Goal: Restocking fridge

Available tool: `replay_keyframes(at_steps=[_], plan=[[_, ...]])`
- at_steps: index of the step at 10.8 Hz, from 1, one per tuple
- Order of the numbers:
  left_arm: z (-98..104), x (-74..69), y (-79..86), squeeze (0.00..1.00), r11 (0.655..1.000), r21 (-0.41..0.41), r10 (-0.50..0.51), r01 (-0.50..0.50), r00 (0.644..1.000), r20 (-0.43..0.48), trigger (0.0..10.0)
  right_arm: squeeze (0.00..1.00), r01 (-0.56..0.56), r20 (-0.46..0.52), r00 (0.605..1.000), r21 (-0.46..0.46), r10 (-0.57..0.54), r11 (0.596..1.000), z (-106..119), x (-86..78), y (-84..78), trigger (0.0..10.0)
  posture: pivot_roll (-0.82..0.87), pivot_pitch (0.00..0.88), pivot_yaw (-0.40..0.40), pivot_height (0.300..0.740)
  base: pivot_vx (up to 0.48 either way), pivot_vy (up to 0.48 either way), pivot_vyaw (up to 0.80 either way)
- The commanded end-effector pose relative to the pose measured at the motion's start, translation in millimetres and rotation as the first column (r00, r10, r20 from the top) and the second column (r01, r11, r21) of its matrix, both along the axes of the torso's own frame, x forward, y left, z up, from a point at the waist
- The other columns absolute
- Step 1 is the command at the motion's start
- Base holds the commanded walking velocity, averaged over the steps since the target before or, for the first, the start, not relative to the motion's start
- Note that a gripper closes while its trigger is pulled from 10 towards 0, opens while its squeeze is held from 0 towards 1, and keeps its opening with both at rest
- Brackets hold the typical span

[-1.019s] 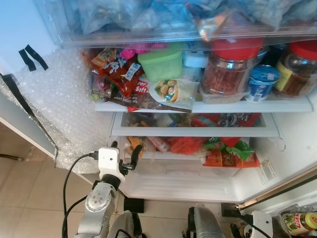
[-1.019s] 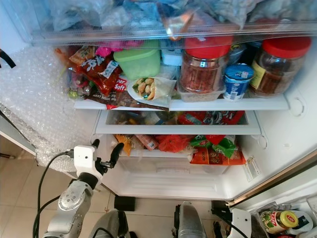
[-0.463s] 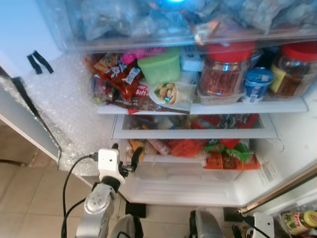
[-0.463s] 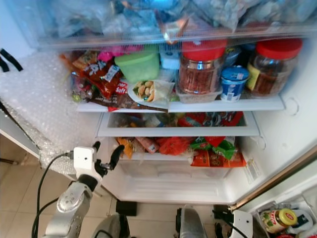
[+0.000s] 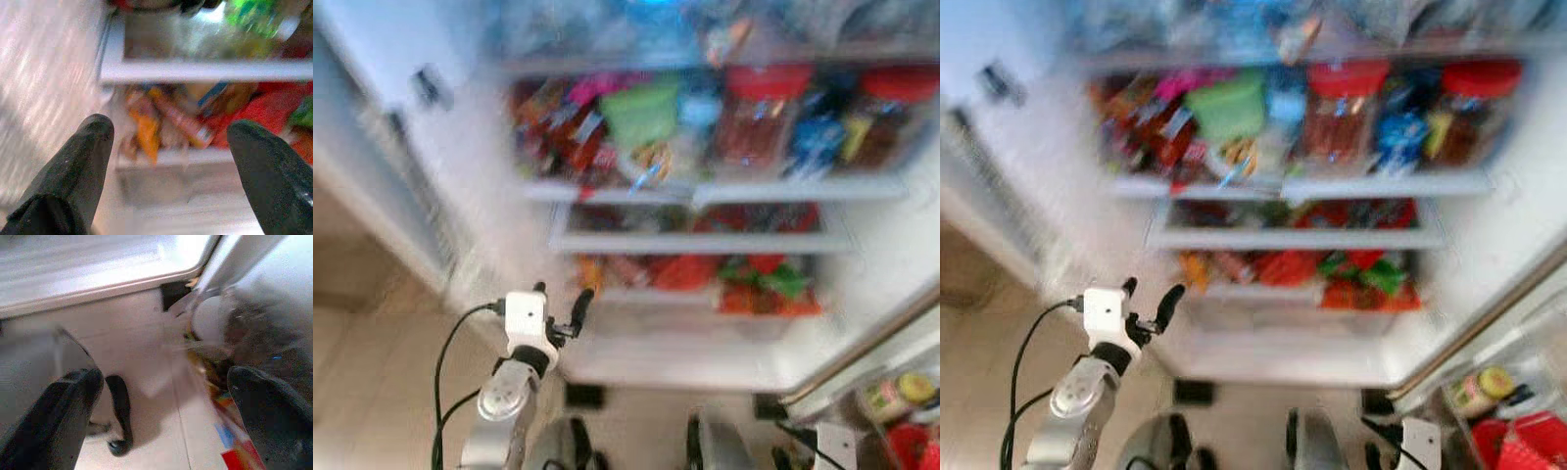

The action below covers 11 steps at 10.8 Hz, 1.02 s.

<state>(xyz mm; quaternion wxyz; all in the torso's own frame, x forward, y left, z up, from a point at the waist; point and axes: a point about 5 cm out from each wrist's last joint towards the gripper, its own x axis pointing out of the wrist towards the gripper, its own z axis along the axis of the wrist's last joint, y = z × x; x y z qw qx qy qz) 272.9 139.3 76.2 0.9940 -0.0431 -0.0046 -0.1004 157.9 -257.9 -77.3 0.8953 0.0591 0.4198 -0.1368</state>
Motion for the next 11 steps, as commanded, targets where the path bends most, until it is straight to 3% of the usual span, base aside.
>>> replay_keyframes(at_steps=[1,3,5,6,7,8,9,11], plan=[[-5,-2.6,1.1,0.0,1.0,0.0,0.005,-0.005,1.0,-0.026,10.0,0.0,0.019,-0.025,1.0,0.01,-0.019,1.0,-4,-8.5,0.2,10.0,-0.13,0.143,0.085,0.647,-0.289,0.0,0.0],[-11,-2.4,9.5,0.0,0.999,0.017,0.038,-0.038,0.998,-0.055,10.0,0.0,0.012,-0.022,1.0,0.011,-0.012,1.0,-3,-7.4,-0.8,10.0,-0.14,0.151,0.079,0.647,-0.137,0.0,0.0],[-37,-2.3,32.7,0.0,0.99,0.062,0.133,-0.123,0.974,-0.182,10.0,0.0,0.007,-0.024,1.0,0.01,-0.006,1.0,-3,-6.7,-1.2,10.0,-0.13,0.153,0.075,0.647,0.0,0.0,0.0],[-66,-10.2,55.9,0.0,0.975,0.138,0.21,-0.175,0.926,-0.315,10.0,0.0,0.005,-0.023,1.0,0.01,-0.005,1.0,-2,-6.0,-1.2,10.0,-0.13,0.151,0.074,0.647,0.0,0.0,0.0],[-77,-16.0,69.7,0.0,0.963,0.186,0.251,-0.195,0.898,-0.362,10.0,0.0,0.005,-0.021,1.0,0.01,-0.005,1.0,-2,-5.5,-1.2,10.0,-0.13,0.151,0.074,0.647,0.0,0.0,0.0],[-89,-24.8,94.7,0.0,0.936,0.24,0.339,-0.257,0.842,-0.42,10.0,0.0,0.006,-0.019,1.0,0.009,-0.006,1.0,-2,-4.9,-1.6,10.0,-0.13,0.149,0.073,0.647,0.0,0.0,0.0],[-96,-31.9,104.4,0.0,0.923,0.268,0.375,-0.276,0.804,-0.462,10.0,0.0,0.005,-0.019,1.0,0.008,-0.005,1.0,-2,-4.5,-1.6,10.0,-0.12,0.149,0.072,0.647,0.0,0.0,0.0],[-114,-47.8,107.0,0.0,0.914,0.308,0.396,-0.263,0.739,-0.546,10.0,0.0,0.001,-0.018,1.0,0.01,-0.001,1.0,-1,-3.7,-1.3,10.0,-0.12,0.145,0.07,0.647,0.0,0.0,0.0]])
